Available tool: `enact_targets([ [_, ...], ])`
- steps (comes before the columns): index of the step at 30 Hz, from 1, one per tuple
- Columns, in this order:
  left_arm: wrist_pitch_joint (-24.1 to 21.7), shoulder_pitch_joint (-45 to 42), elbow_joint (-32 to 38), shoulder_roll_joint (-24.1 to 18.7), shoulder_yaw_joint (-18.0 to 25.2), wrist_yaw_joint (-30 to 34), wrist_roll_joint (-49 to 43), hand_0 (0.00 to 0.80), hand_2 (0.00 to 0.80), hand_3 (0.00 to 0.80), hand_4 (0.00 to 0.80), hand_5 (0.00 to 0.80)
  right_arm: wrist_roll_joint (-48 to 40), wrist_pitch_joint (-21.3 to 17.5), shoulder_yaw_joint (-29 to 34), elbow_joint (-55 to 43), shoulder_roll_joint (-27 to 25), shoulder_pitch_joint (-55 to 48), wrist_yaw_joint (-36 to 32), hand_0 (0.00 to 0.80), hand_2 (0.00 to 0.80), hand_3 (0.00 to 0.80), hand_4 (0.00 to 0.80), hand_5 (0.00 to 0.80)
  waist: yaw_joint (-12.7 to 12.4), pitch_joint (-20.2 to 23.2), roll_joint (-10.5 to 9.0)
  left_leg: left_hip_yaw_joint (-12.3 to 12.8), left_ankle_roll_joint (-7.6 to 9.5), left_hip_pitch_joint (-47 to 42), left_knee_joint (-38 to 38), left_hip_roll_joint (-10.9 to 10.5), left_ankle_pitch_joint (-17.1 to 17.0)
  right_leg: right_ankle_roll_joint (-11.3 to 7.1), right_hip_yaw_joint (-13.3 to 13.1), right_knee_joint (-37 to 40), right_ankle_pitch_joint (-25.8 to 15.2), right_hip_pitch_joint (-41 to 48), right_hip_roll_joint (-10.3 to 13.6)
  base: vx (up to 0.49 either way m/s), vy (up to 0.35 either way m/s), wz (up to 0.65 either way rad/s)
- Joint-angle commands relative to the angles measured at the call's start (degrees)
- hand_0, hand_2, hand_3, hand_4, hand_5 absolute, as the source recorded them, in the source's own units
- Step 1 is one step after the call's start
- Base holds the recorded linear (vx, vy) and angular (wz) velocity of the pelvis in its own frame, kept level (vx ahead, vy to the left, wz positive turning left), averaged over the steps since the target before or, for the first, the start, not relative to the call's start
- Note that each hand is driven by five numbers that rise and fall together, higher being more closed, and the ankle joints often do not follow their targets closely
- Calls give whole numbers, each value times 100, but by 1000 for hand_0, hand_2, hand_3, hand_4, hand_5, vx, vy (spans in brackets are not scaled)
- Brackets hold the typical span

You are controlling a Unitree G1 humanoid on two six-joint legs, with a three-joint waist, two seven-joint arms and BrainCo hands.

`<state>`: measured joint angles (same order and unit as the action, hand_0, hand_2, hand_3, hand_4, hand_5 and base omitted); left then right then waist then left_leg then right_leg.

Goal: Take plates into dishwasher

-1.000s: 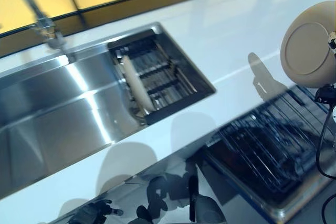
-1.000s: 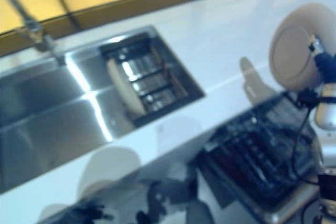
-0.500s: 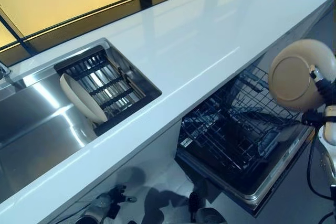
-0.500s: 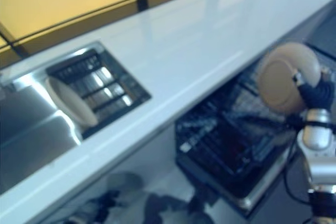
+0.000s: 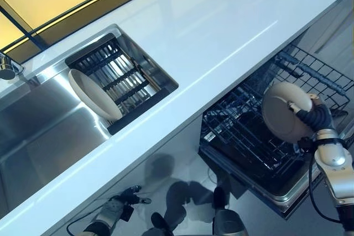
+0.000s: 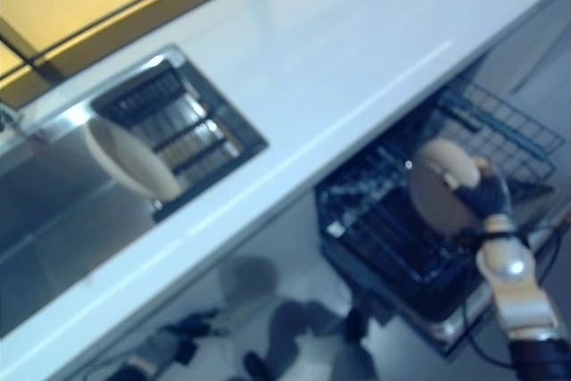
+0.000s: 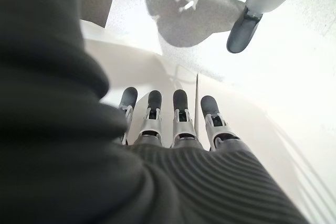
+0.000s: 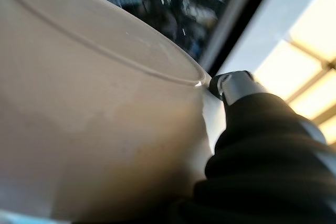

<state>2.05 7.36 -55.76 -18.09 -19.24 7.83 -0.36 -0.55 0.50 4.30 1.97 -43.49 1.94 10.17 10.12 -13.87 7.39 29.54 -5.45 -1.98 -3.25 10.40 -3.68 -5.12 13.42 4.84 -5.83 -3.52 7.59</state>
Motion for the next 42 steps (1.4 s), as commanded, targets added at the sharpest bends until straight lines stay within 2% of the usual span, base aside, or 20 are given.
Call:
enact_targets([
  [1, -36, 378, 23, -404, 152, -33, 1, 0, 0, 0, 0, 0, 493, -244, -135, -96, -4, 291, 104, 800, 800, 800, 800, 800, 34, 148, -363, -107, -150, 366, -33, -103, -346, 28, 3, -734, 765, 182, -29, -12, 22, 12],
  [5, -44, 447, 5, -326, 78, -50, -13, 0, 0, 0, 0, 0, 1177, -176, -504, 115, 45, 519, 306, 800, 800, 800, 800, 800, -22, 130, -307, -165, -148, 359, -87, -153, -357, 24, 38, -738, 770, 156, -18, -19, 30, 10],
  [21, -13, 566, -11, -110, -111, -268, -117, 0, 0, 0, 0, 0, 2211, 639, -1468, 1327, 388, 1248, 943, 800, 800, 800, 800, 800, -312, 61, -255, -354, -115, 431, -102, -259, -333, 14, 213, -765, 765, 122, 41, -12, 2, 6],
  [23, -219, 625, -451, 163, -234, -699, -271, 0, 0, 0, 0, 0, 2144, 701, -1724, 1673, 575, 1375, 1142, 800, 800, 800, 800, 800, -384, 50, -422, -377, -91, 478, -88, -227, -279, 29, 252, -810, 805, 92, 10, -51, -152, 3],
  [26, -529, 568, -734, 185, -215, -870, -397, 0, 0, 0, 0, 0, 2110, 823, -1996, 1993, 844, 1407, 1419, 800, 800, 800, 800, 800, -426, -13, -534, -405, -111, 489, -94, -196, -274, 36, 300, -796, 777, 97, 2, -45, -96, 9],
  [33, -647, 375, -632, 114, -318, -857, -432, 0, 0, 0, 0, 0, 1944, 1363, -2204, 2584, 1161, 1558, 1392, 800, 800, 800, 800, 800, -595, -33, -504, -513, -84, 488, -113, -270, -258, 40, 359, -766, 765, 169, 5, 3, -5, 10],
  [42, -591, 424, -446, 40, -424, -784, -427, 0, 0, 0, 0, 0, 1700, 1543, -2465, 3312, 1421, 1745, 1398, 800, 800, 800, 800, 800, -763, -99, -429, -651, -45, 546, -132, -343, -251, 32, 437, -786, 756, 146, 57, -9, 11, 9],
])
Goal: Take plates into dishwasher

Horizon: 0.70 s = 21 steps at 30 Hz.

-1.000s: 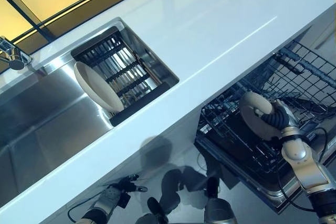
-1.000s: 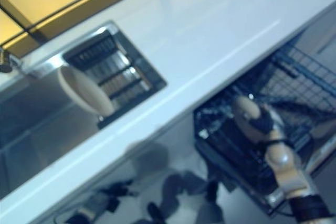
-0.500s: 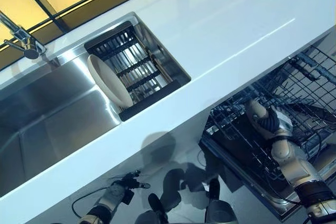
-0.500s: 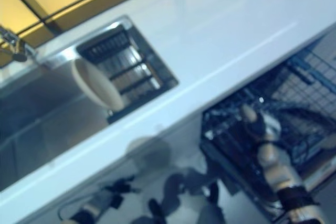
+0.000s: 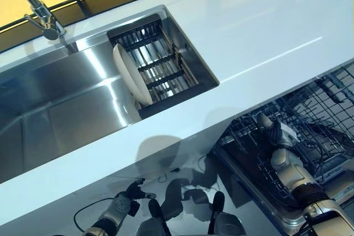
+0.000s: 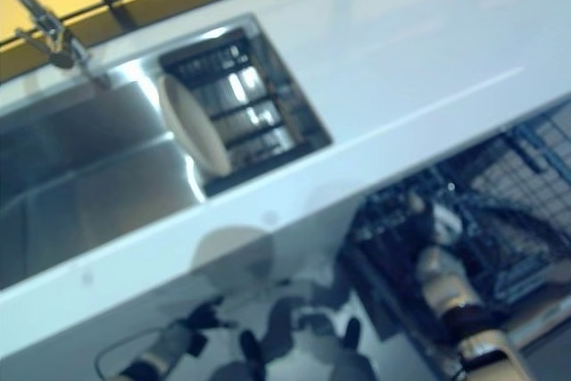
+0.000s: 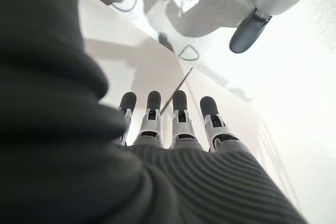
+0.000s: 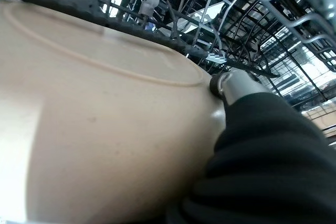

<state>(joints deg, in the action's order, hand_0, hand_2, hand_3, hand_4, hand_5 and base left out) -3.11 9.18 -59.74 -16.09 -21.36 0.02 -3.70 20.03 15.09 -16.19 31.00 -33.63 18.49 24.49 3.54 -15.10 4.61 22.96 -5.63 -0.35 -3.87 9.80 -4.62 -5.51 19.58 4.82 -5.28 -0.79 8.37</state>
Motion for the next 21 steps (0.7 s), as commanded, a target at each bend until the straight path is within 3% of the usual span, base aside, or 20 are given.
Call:
enact_targets([
  [1, -64, 242, -28, -162, -207, -2, -102, 0, 0, 0, 0, 0, -361, 88, -426, 443, 459, 81, -21, 800, 800, 800, 800, 800, -113, 20, -149, -3, -24, 383, -75, -293, -156, 70, -173, -785, 699, -130, -18, -14, 7, 6],
  [21, -80, 220, 24, -228, -165, 45, -197, 0, 0, 0, 0, 0, -587, 120, -352, 804, 576, -74, -251, 800, 800, 800, 800, 800, -158, 74, -201, -43, -4, 332, -102, -304, -132, 63, -175, -756, 698, -76, -51, -1, 0, 0],
])
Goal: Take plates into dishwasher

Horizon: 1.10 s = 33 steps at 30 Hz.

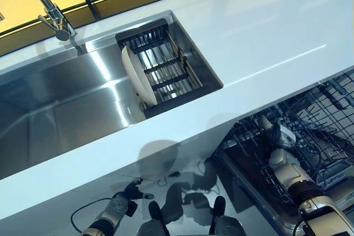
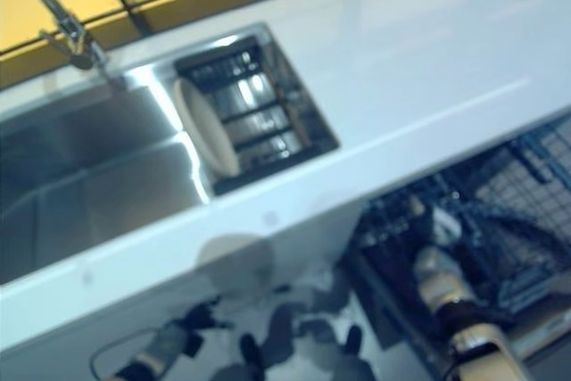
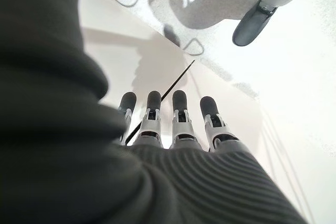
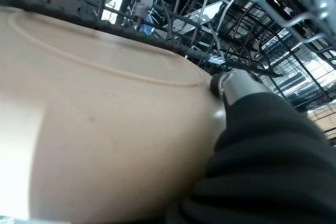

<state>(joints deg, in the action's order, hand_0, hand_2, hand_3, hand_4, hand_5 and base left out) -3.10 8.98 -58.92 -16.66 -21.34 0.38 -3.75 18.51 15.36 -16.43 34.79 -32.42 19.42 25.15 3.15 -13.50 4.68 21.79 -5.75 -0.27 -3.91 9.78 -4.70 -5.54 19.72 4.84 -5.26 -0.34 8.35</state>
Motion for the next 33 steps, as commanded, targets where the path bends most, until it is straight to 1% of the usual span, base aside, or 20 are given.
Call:
enact_targets([
  [1, -73, 242, -50, -171, -162, 13, -203, 0, 0, 0, 0, 0, -446, 108, -318, 451, 460, -169, -332, 800, 800, 800, 800, 800, -122, -85, -211, 73, 9, 320, -98, -301, -123, 67, -190, -756, 695, -118, -51, 0, 0, 0],
  [7, -76, 241, -71, -181, -171, 4, -235, 0, 0, 0, 0, 0, -529, 125, -261, 565, 440, -185, -454, 800, 800, 800, 800, 800, -130, -64, -241, 75, 10, 284, -96, -289, -121, 73, -183, -734, 691, -65, -64, 0, 0, 0],
  [9, -83, 238, -77, -186, -168, 1, -232, 0, 0, 0, 0, 0, -520, 146, -257, 574, 456, -194, -474, 715, 715, 715, 715, 715, -130, -53, -244, 77, 14, 278, -95, -290, -116, 73, -187, -730, 693, -59, -70, 0, 0, 0],
  [12, -74, 257, -97, -187, -165, 12, -251, 0, 0, 0, 0, 0, -529, 150, -256, 627, 474, -187, -498, 700, 700, 700, 700, 700, -131, -40, -257, 85, 17, 258, -93, -285, -109, 74, -183, -721, 689, -40, -71, 0, 0, 0],
  [13, -76, 259, -99, -185, -160, 9, -251, 0, 0, 0, 0, 0, -530, 185, -263, 639, 486, -181, -524, 681, 681, 681, 681, 681, -131, -36, -260, 88, 18, 248, -95, -283, -104, 72, -185, -716, 687, -37, -73, 0, 0, 0],
  [14, -71, 260, -101, -180, -155, 4, -257, 0, 0, 0, 0, 0, -526, 182, -258, 667, 497, -190, -541, 637, 637, 637, 637, 637, -132, -34, -264, 91, 19, 241, -94, -281, -103, 71, -184, -715, 686, -31, -75, 0, 0, 0],
  [15, -64, 253, -103, -173, -153, 1, -269, 0, 0, 0, 0, 0, -528, 182, -250, 679, 500, -211, -552, 565, 565, 565, 565, 565, -131, -24, -268, 95, 20, 233, -93, -279, -101, 71, -184, -711, 686, -23, -75, 0, 0, 0],
  [16, -63, 250, -109, -171, -152, 1, -278, 0, 0, 0, 0, 0, -530, 189, -248, 684, 502, -220, -556, 461, 461, 461, 461, 461, -129, -18, -271, 99, 21, 224, -93, -279, -98, 72, -184, -709, 686, -17, -76, 0, 0, 0],
  [17, -63, 253, -116, -176, -154, 5, -281, 0, 0, 0, 0, 0, -539, 180, -239, 700, 498, -217, -558, 383, 383, 383, 383, 383, -128, -13, -274, 99, 24, 218, -91, -278, -95, 73, -187, -711, 687, -14, -76, 0, 0, 0],
  [18, -54, 256, -111, -179, -153, 10, -280, 0, 0, 0, 0, 0, -532, 182, -225, 701, 494, -221, -570, 173, 173, 173, 173, 173, -124, -8, -276, 100, 25, 211, -92, -278, -91, 71, -188, -712, 687, -13, -76, 0, 0, 0],
  [19, -49, 258, -111, -180, -154, 10, -276, 0, 0, 0, 0, 0, -529, 184, -218, 694, 492, -234, -569, 0, 0, 0, 0, 0, -119, -4, -279, 103, 26, 203, -93, -277, -87, 69, -189, -712, 686, -13, -78, 0, 0, 0],
  [29, -114, 230, -197, -167, -121, 16, -311, 0, 0, 0, 0, 0, -573, 84, -127, 591, 459, -313, -461, 0, 0, 0, 0, 0, -70, 27, -302, 121, 29, 147, -99, -263, -65, 64, -232, -697, 681, 7, -91, 0, 0, 0],
  [33, -82, 229, -187, -151, -123, -3, -302, 0, 0, 0, 0, 0, -586, 78, -92, 372, 424, -319, -365, 0, 0, 0, 0, 0, -44, 19, -311, 125, 32, 129, -100, -256, -53, 62, -251, -688, 678, 17, -100, 0, 0, 0],
])
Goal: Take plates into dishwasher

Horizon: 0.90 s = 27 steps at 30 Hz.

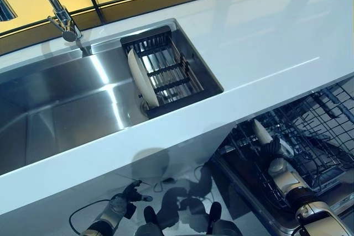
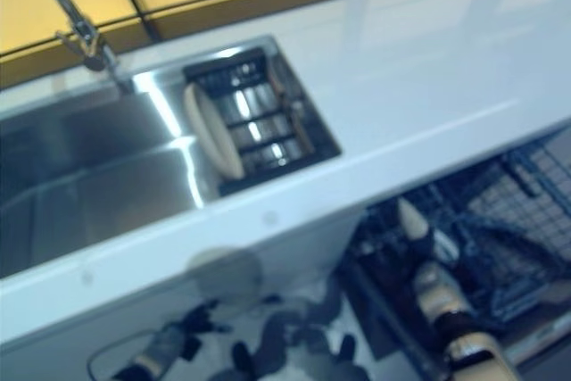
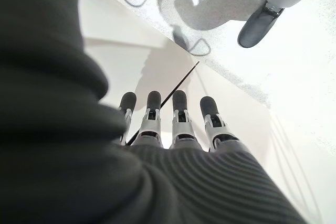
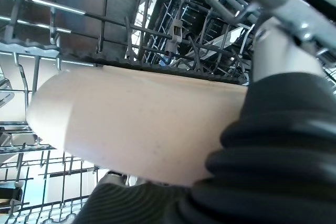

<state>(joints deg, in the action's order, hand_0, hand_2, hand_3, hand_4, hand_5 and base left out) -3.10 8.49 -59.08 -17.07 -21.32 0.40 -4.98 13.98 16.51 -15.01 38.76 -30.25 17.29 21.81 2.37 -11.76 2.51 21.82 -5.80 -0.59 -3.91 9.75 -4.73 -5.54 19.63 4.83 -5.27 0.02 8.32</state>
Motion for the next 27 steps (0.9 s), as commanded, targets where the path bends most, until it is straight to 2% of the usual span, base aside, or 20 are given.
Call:
enact_targets([
  [1, -78, 272, -166, -110, -121, -9, -177, 0, 0, 0, 0, 0, -143, -35, -226, -85, 202, -112, 18, 0, 0, 0, 0, 0, 40, -153, -97, 126, 36, 158, -101, -252, -49, 61, -245, -683, 676, -18, -99, 0, 0, 0],
  [7, -55, 170, -76, -122, -2, -53, -170, 0, 0, 0, 0, 0, -154, -49, 75, -937, 71, -217, 258, 0, 0, 0, 0, 0, 123, -198, -125, 151, 47, 127, -100, -242, -29, 43, -298, -692, 667, -23, -117, 0, 0, 0],
  [10, -18, 72, 10, -128, 115, -87, -186, 0, 0, 0, 0, 0, -102, -144, 418, -1700, -34, -385, 362, 0, 0, 0, 0, 0, 197, -213, -157, 172, 70, 103, -103, -231, -6, 26, -347, -699, 662, -40, -138, 0, 0, 0],
  [17, -111, -204, -25, -123, 390, -178, -212, 0, 0, 0, 0, 0, -2, -795, 1446, -3408, -383, -1057, 571, 0, 0, 0, 0, 0, 427, -194, -254, 342, 116, 16, -101, -201, 82, -32, -465, -718, 664, -82, -170, 11, 14, -7],
  [23, -168, -297, -126, -120, 504, -193, -178, 0, 0, 0, 0, 0, -181, -1151, 2094, -4119, -620, -1457, 610, 0, 0, 0, 0, 0, 578, -137, -326, 523, 137, -78, -83, -168, 152, -66, -521, -741, 670, -104, -170, 15, 27, -11],
  [27, -229, -342, -213, -104, 576, -195, -142, 0, 0, 0, 0, 0, -595, -1310, 2452, -4387, -687, -1721, 369, 0, 0, 0, 0, 0, 681, -80, -393, 654, 146, -160, -74, -134, 193, -80, -556, -721, 651, -87, -164, 24, 31, -11],
])
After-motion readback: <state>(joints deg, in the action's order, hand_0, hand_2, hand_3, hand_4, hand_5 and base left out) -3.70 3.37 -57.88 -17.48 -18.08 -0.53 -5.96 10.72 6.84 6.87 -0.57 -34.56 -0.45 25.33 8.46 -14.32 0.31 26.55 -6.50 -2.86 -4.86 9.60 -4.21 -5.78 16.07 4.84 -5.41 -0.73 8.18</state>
